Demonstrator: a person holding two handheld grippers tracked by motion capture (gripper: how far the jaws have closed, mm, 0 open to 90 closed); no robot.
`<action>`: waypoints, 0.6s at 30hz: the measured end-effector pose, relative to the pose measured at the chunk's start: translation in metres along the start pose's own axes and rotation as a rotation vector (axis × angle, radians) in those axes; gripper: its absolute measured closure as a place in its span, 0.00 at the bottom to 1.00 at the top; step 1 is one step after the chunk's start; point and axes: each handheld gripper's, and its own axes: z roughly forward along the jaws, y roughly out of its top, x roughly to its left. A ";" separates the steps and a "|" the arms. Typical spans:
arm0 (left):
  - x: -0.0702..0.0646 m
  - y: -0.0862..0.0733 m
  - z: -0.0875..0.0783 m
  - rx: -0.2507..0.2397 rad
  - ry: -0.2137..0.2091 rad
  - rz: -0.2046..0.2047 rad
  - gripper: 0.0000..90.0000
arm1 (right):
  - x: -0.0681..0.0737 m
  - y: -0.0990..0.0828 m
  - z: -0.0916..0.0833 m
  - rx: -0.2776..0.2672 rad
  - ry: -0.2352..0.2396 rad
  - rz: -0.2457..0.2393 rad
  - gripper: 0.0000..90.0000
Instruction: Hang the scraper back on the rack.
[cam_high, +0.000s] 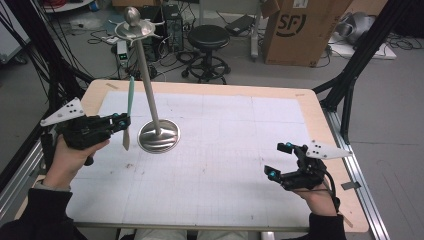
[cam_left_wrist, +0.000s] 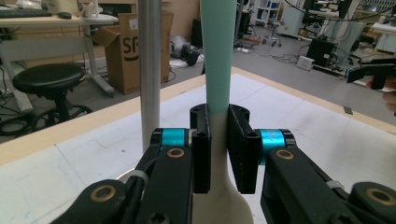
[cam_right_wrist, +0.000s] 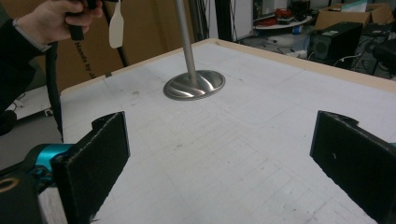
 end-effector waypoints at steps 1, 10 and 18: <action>0.002 0.003 -0.002 -0.001 -0.003 0.004 0.89 | 0.000 0.000 0.000 0.002 0.000 0.001 0.04; 0.013 0.026 -0.019 -0.043 0.034 0.011 0.89 | -0.001 0.001 0.003 0.003 0.006 0.000 0.04; 0.017 0.047 -0.024 -0.069 0.040 0.017 0.89 | -0.001 0.002 0.005 0.001 0.009 -0.001 0.04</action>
